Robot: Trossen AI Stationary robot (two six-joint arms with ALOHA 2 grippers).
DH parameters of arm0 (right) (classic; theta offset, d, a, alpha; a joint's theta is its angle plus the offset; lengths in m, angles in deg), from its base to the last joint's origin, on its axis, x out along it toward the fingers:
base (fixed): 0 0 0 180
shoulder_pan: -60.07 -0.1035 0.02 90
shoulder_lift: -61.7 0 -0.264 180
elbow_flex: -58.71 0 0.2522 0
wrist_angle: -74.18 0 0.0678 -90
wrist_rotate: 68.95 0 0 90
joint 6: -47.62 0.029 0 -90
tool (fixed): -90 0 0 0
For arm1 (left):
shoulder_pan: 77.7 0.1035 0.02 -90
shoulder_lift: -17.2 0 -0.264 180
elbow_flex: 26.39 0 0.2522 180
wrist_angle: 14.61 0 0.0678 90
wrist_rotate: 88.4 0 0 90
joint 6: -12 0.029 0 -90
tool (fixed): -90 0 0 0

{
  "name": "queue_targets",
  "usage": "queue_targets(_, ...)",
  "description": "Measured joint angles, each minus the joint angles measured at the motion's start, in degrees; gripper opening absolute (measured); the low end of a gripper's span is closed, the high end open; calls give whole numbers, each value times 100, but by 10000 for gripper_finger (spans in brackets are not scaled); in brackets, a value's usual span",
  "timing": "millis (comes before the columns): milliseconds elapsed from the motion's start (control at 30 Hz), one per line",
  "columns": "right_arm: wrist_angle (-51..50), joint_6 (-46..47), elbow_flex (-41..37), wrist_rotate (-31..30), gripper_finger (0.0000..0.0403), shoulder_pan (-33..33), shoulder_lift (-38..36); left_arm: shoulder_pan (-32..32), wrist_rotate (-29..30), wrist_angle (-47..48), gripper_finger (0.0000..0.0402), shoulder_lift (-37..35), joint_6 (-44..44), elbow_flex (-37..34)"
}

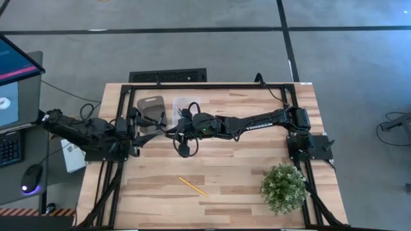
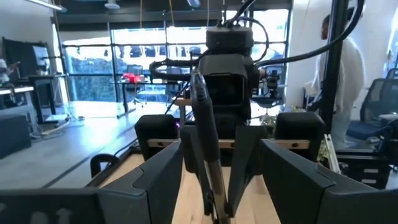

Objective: Sort pens & pencils
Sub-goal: Put the black pen into the black bin

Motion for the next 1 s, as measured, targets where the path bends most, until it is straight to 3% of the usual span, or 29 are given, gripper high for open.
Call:
queue_targets(533, -9, -53, 0, -2, 84, -52, 0, 366, -7, -645, 196, 586, 69, 2)
queue_targets(1000, -48, -39, 0, -28, 84, -46, 0, 363, -23, -732, 80, 567, 269, 0)
